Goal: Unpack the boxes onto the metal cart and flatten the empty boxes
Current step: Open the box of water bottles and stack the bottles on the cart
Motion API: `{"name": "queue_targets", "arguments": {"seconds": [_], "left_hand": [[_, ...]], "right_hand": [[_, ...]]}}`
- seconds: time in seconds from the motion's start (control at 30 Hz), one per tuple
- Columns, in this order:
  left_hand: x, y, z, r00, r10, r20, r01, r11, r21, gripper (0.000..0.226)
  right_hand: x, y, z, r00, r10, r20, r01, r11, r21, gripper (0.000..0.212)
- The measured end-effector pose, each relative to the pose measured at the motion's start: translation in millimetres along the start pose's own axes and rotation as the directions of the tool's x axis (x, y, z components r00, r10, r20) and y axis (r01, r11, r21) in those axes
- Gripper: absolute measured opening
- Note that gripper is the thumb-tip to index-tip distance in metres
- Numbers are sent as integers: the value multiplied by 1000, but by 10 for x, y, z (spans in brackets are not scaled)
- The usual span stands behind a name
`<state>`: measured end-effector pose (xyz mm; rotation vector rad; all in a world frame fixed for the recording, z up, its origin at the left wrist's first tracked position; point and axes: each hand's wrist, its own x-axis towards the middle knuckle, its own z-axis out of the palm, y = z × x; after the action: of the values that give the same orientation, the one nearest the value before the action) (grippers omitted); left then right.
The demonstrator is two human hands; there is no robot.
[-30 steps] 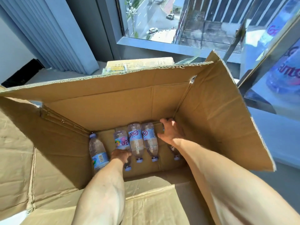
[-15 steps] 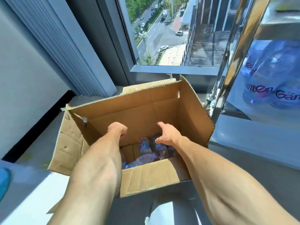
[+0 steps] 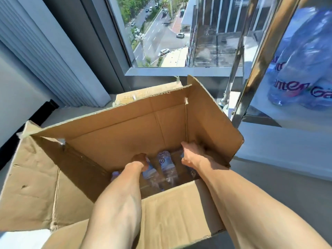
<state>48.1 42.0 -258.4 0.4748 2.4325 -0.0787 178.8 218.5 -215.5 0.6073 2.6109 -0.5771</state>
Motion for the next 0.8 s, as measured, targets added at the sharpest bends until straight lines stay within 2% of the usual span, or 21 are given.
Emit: {"name": "queue_targets", "arguments": {"seconds": [0.07, 0.1, 0.13, 0.17, 0.2, 0.27, 0.33, 0.37, 0.43, 0.5, 0.6, 0.63, 0.7, 0.77, 0.8], "left_hand": [[102, 24, 90, 996, 87, 9, -87, 992, 94, 49], [148, 46, 132, 991, 129, 28, -131, 983, 128, 52], [213, 47, 180, 985, 161, 54, -167, 975, 148, 55], [280, 59, 213, 979, 189, 83, -200, 965, 169, 57], [308, 78, 238, 978, 181, 101, -197, 965, 174, 58], [355, 103, 364, 982, 164, 90, -180, 961, 209, 60], [312, 111, 478, 986, 136, 95, -152, 972, 178, 58], [331, 80, 516, 990, 132, 48, -139, 966, 220, 54], [354, -4, 597, 993, 74, -92, -65, 993, 102, 52], [357, -124, 683, 995, 20, -99, -11, 996, 92, 48], [323, -213, 802, 998, 52, 42, -63, 945, 320, 43], [360, -236, 824, 998, 66, -1, -61, 932, 358, 43], [361, -155, 781, 998, 68, 11, -66, 903, 425, 43], [256, -105, 757, 994, 48, 97, -82, 920, 383, 44], [103, -71, 725, 985, 62, 163, -103, 959, 262, 45]], "right_hand": [[76, -111, 117, 995, -97, -6, 97, 991, 94, 57], [91, -145, 153, 999, -47, -24, 51, 966, 254, 60], [178, -113, 217, 997, -72, -15, 74, 956, 283, 62], [236, -79, 252, 996, -82, -20, 85, 980, 178, 62], [299, -30, 269, 999, -32, -43, 38, 990, 138, 63], [338, 40, 247, 990, 51, -131, -36, 992, 118, 66], [357, 76, 282, 990, 97, -102, -83, 987, 136, 69], [367, 88, 295, 988, 113, -106, -95, 982, 165, 69], [371, 119, 317, 984, 131, -121, -107, 976, 191, 63], [354, 137, 319, 981, 136, -141, -107, 975, 196, 57], [276, 129, 352, 987, 97, -131, -78, 987, 141, 56], [264, 145, 343, 986, 102, -135, -80, 984, 159, 55], [232, 142, 292, 986, 103, -132, -81, 984, 159, 55], [200, 96, 269, 990, 81, -114, -65, 989, 136, 59], [170, 62, 298, 990, 80, -117, -66, 991, 121, 59]]}}
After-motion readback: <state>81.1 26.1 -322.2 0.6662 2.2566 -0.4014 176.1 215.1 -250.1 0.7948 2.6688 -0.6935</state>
